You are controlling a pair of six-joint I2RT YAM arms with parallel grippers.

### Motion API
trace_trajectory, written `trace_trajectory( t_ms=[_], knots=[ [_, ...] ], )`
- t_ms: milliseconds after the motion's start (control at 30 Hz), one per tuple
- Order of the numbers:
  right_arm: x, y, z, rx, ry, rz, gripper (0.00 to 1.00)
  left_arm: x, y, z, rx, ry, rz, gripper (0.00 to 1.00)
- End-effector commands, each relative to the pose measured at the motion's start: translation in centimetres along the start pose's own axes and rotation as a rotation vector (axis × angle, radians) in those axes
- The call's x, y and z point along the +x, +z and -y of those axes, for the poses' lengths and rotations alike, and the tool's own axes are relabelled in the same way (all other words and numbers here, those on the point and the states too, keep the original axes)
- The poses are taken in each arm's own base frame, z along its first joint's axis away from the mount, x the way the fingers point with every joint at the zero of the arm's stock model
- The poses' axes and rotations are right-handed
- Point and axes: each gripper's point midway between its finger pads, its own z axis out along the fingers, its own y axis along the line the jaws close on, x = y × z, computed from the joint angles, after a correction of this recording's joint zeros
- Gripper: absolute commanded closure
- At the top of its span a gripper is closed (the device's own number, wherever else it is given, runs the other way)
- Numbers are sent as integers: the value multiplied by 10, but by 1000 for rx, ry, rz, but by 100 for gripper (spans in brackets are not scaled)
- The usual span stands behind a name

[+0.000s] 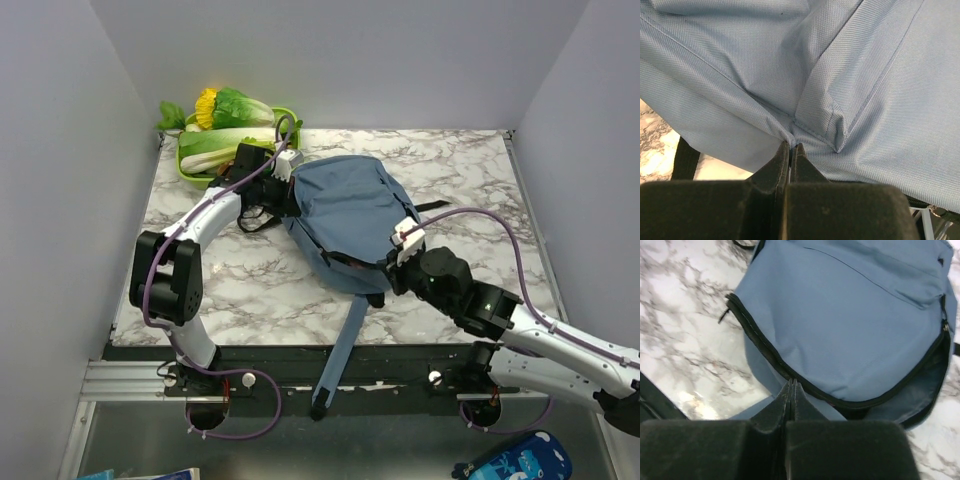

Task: Pack the student bag
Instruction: Zip the student bag at the center of the board.

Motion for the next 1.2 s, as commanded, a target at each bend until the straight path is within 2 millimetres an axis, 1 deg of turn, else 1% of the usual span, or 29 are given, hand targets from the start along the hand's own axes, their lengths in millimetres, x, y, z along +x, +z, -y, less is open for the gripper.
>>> trace_trajectory(
  t_ms=[0,33,67,100,133,200,233,267,300,367,400,433,467,567,600,667,700,733,767,800,833,867,933,967,1000,1033,1067,1133,1167],
  knots=[
    [-16,-6,-16,-83,29,29,78,-21,-19,7,-25,95,29,94],
    [-17,-4,-22,-108,51,20,70,-22,-21,16,-8,105,25,93],
    [-20,-3,-27,-126,63,22,67,-18,-24,24,10,106,13,91],
    [-22,-1,-28,-129,75,27,61,-21,-32,35,30,124,29,90],
    [-32,1,-30,-136,89,63,56,-15,-32,47,67,133,18,88],
    [-34,7,-35,-152,76,71,46,-6,-41,63,103,146,-8,84],
    [-39,10,-35,-152,62,76,45,-1,-43,71,126,158,-23,82],
    [-38,15,-36,-150,49,59,43,6,-45,75,137,154,-45,79],
    [-37,18,-38,-153,40,43,41,7,-51,81,145,163,-38,75],
    [-33,25,-45,-175,26,5,40,20,-51,86,151,161,-65,65],
    [-34,27,-46,-180,27,4,39,24,-52,89,159,160,-70,63],
    [-36,28,-47,-187,30,14,39,29,-52,90,166,155,-81,48],
    [-33,29,-48,-186,33,5,39,31,-54,92,175,151,-88,2],
    [-28,33,-45,-165,38,-12,39,33,-59,92,173,192,-91,1],
    [-27,32,-46,-166,36,-18,39,30,-63,96,183,220,-74,1],
    [-26,29,-43,-152,53,-19,39,37,-66,104,231,274,-67,1],
    [-26,27,-42,-151,56,-14,40,38,-69,109,256,362,-54,1],
    [-27,26,-42,-153,61,-10,41,48,-68,117,306,413,-64,1],
    [-25,26,-42,-151,64,-13,43,54,-69,120,322,455,-74,1],
    [-20,28,-41,-145,62,-28,45,56,-70,121,339,549,-60,2],
    [-14,30,-41,-139,60,-48,47,63,-69,126,361,585,-65,2],
    [-8,32,-41,-137,56,-64,48,65,-69,129,372,623,-64,2],
    [11,40,-41,-124,49,-123,48,65,-68,133,387,756,-61,2],
    [18,43,-41,-115,55,-144,48,76,-68,138,403,807,-113,3],
    [23,46,-41,-108,56,-158,48,81,-65,138,413,847,-139,4],
    [31,49,-41,-100,55,-183,46,80,-63,136,416,936,-143,4],
    [34,51,-39,-85,61,-189,45,88,-63,135,407,984,-187,1],
    [37,53,-37,-74,60,-198,43,89,-62,127,378,1069,-216,1],
    [37,54,-36,-70,59,-198,43,89,-63,119,347,1152,-234,1]
  ],
)
